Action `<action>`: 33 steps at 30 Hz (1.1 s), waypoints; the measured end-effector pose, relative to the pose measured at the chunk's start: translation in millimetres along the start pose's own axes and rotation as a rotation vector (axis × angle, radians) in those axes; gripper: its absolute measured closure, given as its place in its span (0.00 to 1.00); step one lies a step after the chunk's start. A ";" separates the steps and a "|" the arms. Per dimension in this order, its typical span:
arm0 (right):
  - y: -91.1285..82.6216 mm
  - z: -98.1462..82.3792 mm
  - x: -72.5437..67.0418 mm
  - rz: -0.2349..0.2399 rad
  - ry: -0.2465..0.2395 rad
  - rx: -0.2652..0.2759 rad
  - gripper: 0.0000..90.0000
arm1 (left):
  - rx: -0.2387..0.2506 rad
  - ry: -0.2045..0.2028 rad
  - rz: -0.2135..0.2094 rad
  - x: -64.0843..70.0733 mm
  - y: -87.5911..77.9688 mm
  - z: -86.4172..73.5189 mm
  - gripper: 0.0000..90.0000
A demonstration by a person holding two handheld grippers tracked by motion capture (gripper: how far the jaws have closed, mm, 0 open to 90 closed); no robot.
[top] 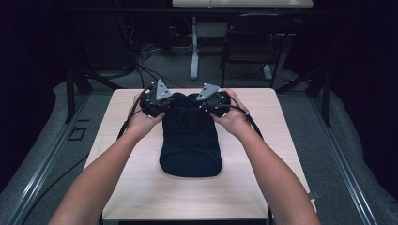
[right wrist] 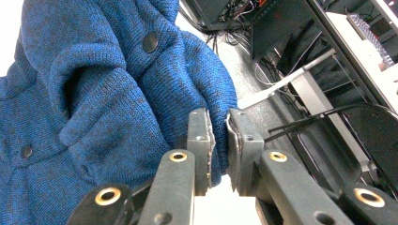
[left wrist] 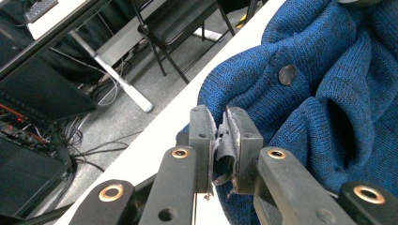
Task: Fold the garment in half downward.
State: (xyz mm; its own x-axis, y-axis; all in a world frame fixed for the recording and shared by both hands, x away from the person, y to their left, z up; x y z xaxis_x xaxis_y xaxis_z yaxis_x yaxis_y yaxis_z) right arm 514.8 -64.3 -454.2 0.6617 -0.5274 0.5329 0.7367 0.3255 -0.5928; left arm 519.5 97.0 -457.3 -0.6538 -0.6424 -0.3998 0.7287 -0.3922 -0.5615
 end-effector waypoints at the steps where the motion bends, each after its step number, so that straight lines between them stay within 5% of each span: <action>1: -0.3 0.0 0.0 -0.001 -0.003 -0.003 0.89 | 0.002 -0.003 -0.001 0.2 -0.4 -0.3 0.91; 20: -17.3 -3.7 -22.9 0.007 -0.071 0.007 0.89 | 0.037 0.049 -0.034 27.2 -28.5 -9.4 0.91; 29: -11.6 -1.4 -21.9 0.013 -0.059 -0.008 0.89 | 0.049 0.008 -0.012 20.7 -24.5 -9.7 0.91; 33: -23.9 -4.0 -38.8 0.005 -0.042 0.042 0.89 | 0.072 0.032 -0.054 47.0 -37.1 -22.7 0.91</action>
Point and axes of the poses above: each handheld gripper's, and its own axes: y roughly forward along the jaws, z roughly out of its top, x roughly to its right, the point moved 8 cm from there along y, roughly forward along the jaws, and after that the axes turned 3 degrees about -x, right-handed, at the moved point
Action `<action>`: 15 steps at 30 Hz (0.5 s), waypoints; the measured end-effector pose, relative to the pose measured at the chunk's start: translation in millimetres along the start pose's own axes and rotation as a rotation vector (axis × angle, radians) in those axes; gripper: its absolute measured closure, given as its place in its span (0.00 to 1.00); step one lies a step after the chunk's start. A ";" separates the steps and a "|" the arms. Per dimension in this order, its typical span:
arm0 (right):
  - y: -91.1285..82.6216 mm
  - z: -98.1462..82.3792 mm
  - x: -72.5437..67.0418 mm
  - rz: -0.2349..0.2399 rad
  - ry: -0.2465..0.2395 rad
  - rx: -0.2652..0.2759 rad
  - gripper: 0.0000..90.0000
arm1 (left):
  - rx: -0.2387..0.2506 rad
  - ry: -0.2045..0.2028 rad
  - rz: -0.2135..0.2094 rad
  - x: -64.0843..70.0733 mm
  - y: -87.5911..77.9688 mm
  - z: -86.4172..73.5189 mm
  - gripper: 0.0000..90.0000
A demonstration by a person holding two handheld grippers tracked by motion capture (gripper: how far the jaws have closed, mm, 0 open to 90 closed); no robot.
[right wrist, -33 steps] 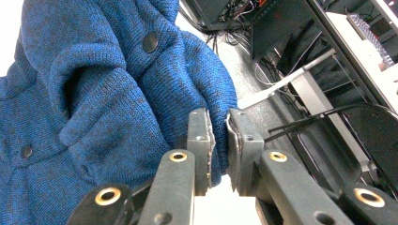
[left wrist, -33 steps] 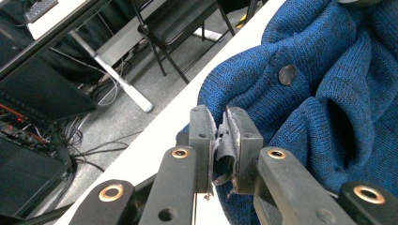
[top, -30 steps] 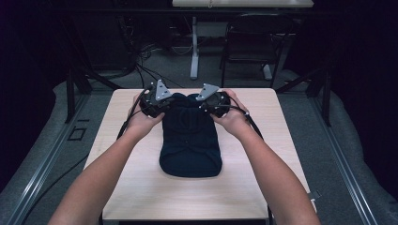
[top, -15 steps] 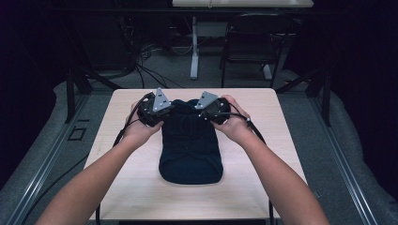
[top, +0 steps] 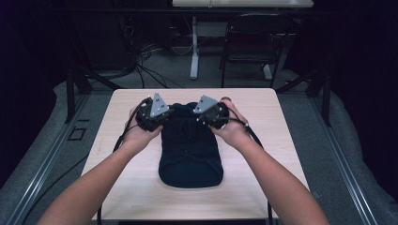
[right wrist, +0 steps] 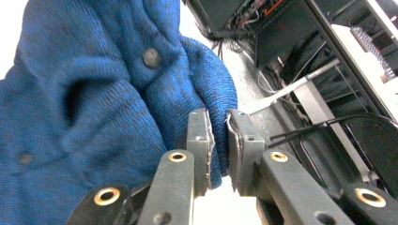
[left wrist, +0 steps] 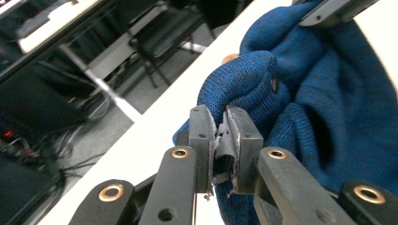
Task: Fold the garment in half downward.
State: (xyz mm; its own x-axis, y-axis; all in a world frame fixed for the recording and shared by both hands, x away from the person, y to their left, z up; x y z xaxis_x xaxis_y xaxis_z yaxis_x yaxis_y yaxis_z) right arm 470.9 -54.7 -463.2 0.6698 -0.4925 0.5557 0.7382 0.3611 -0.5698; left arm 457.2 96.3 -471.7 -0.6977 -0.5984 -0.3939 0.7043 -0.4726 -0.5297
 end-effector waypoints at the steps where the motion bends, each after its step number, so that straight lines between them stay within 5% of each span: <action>1: -3.7 -4.4 -12.3 0.013 -0.021 0.014 0.89 | -0.007 0.016 -0.018 10.3 -2.7 -7.5 0.91; 3: -9.3 -15.1 -32.9 0.020 -0.083 0.020 0.89 | -0.015 0.055 -0.040 28.4 -6.8 -21.8 0.91; 6: -13.8 -31.7 -56.0 0.062 -0.109 0.015 0.89 | -0.019 0.073 -0.066 43.7 -10.1 -35.8 0.91; 10: -20.5 -40.7 -67.9 0.101 -0.056 0.031 0.89 | 0.004 0.035 -0.075 50.6 -15.9 -42.6 0.91; 15: -23.3 -45.4 -76.8 0.118 -0.057 0.036 0.89 | 0.009 0.034 -0.083 56.6 -17.7 -46.9 0.91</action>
Point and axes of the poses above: each handheld gripper's, and its own axes: y roughly forward along the jaws, z roughly out of its top, x roughly to its right, the point moved 8 cm from there along y, roughly forward along the jaws, and after that the axes turned 3 degrees about -x, right-handed, at the moved point
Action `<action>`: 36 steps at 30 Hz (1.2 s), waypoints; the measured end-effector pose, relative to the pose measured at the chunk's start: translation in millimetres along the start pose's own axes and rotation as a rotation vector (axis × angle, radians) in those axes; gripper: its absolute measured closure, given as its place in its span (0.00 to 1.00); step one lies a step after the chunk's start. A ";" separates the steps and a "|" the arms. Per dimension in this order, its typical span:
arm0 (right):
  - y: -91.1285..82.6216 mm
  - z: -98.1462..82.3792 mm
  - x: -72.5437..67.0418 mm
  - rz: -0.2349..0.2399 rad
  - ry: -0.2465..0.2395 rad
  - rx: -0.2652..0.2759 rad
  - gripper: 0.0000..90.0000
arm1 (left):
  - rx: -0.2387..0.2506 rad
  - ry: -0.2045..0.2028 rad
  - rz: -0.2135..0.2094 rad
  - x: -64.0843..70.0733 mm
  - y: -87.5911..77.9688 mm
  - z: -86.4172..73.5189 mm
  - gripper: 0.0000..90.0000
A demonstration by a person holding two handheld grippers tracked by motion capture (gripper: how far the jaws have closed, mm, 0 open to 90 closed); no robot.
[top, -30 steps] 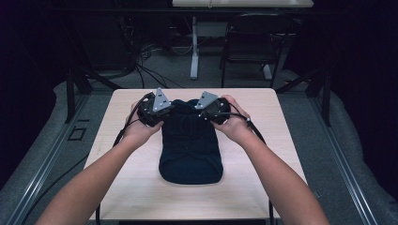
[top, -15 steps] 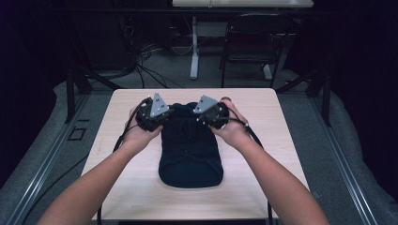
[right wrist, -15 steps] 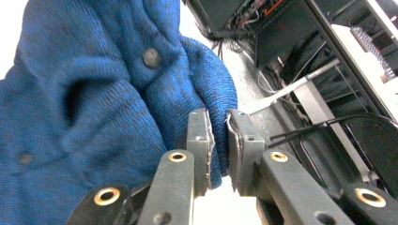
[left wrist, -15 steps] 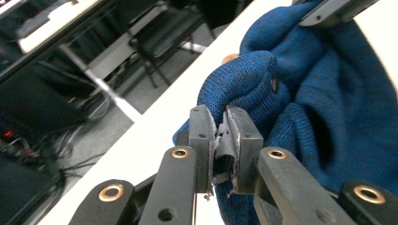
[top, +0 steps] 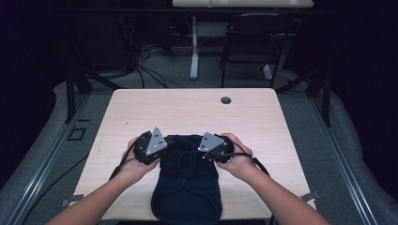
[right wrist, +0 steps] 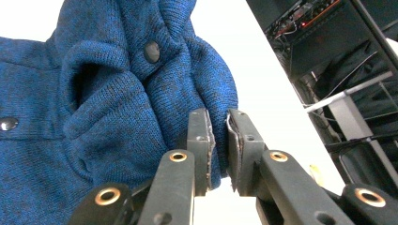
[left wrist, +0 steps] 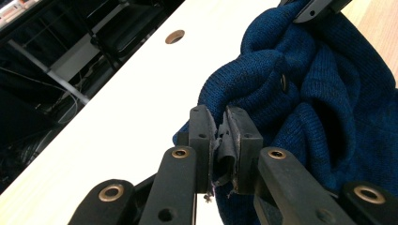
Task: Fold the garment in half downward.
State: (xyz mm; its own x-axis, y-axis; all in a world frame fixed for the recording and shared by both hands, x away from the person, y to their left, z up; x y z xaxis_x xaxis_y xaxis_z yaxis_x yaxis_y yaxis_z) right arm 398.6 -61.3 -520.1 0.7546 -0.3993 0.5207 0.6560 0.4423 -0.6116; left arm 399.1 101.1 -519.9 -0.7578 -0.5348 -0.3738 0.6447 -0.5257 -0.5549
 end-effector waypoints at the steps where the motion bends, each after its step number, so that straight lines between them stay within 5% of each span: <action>1: 0.2 -0.9 1.5 -0.002 -0.001 -0.005 0.89 | -0.002 -0.002 0.000 -1.7 0.0 0.2 0.91; 13: 7.0 9.5 30.7 -0.042 0.025 -0.015 0.89 | -0.005 -0.043 0.048 -30.1 13.2 15.5 0.91; 16: 8.9 16.9 43.0 -0.068 0.010 -0.017 0.89 | -0.003 -0.025 0.085 -44.4 14.0 27.8 0.91; 19: 1.2 31.9 63.4 -0.117 0.024 0.010 0.89 | 0.072 -0.048 0.131 -62.7 0.1 52.9 0.91; 20: -5.5 39.2 70.9 -0.140 0.031 0.032 0.89 | 0.128 -0.048 0.133 -65.4 -10.6 65.0 0.91; 22: -21.4 50.3 79.6 -0.187 0.052 0.096 0.88 | 0.140 -0.029 0.126 -61.2 -16.2 67.1 0.91; 25: -24.4 42.8 69.9 -0.178 0.049 0.107 0.88 | 0.106 0.004 0.096 -44.3 -11.3 51.4 0.91; 31: -15.6 13.8 26.5 -0.111 0.001 0.060 0.88 | 0.032 0.080 0.043 -2.8 -2.0 18.3 0.91; 36: -12.5 -1.6 5.4 -0.073 -0.006 0.040 0.88 | 0.013 0.054 0.010 11.2 3.0 4.5 0.91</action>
Point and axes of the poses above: each handheld gripper's, and its own axes: y roughly forward along the jaws, z roughly out of its top, x roughly to its right, the point moved 8 cm from there along y, roughly forward along the jaws, and after that the axes turned 3 degrees about -x, right-handed, at the moved point
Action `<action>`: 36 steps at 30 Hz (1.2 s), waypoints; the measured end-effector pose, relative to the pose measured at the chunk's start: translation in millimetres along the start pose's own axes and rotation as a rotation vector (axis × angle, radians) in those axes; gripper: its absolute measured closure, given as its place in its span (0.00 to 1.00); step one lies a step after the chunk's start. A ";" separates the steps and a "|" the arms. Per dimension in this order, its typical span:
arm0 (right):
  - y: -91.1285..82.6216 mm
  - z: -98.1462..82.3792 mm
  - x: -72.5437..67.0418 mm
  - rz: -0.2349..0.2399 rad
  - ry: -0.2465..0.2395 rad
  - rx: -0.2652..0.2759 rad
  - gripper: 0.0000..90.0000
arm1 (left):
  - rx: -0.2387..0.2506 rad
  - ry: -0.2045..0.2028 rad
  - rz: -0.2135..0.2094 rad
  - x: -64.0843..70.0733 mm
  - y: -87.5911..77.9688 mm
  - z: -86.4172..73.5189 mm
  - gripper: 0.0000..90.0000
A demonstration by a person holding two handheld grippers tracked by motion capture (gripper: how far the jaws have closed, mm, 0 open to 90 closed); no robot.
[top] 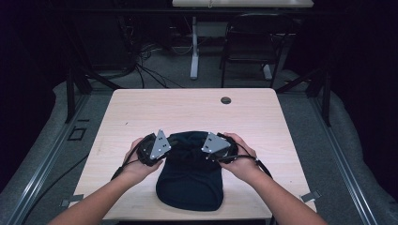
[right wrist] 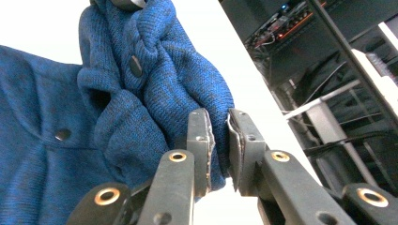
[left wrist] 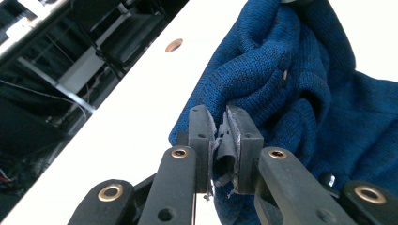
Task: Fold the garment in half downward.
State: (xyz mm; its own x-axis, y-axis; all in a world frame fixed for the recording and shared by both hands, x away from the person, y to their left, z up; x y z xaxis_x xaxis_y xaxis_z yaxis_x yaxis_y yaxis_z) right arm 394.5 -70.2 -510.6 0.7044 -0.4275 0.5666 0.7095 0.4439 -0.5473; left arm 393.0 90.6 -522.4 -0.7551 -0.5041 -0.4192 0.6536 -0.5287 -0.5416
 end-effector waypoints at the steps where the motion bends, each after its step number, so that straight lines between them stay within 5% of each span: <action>1: 0.4 -2.3 -1.9 0.005 -0.001 -0.011 0.88 | -0.001 -0.007 -0.004 1.3 -0.2 -1.0 0.91; 11: -6.6 -4.4 -11.6 0.028 0.028 0.008 0.88 | 0.015 -0.046 -0.034 13.3 -7.0 -5.3 0.90; 18: -17.7 -1.7 -28.3 0.078 0.013 -0.004 0.87 | 0.025 -0.079 -0.099 25.5 -15.2 -16.6 0.90; 30: -39.7 0.0 -75.2 0.208 -0.020 -0.090 0.88 | 0.004 -0.078 -0.230 52.9 -32.3 -43.7 0.89; 36: -38.9 -18.5 -106.5 0.263 0.007 -0.142 0.87 | -0.034 -0.066 -0.295 76.3 -33.5 -59.2 0.88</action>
State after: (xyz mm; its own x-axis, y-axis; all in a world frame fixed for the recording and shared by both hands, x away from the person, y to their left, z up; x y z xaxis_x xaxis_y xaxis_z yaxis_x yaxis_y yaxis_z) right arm 292.2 -56.5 -561.1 0.8641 -0.3185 0.3898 0.4978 0.4259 -0.7555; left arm 310.5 110.2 -579.4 -0.9066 -0.3757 -0.1923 0.4032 -0.6364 -0.6576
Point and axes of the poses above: each handheld gripper's, and its own axes: y roughly forward along the jaws, z roughly out of its top, x roughly to its right, the point moved 8 cm from there along y, roughly forward along the jaws, and after that the axes turned 3 degrees about -x, right-handed, at the moved point
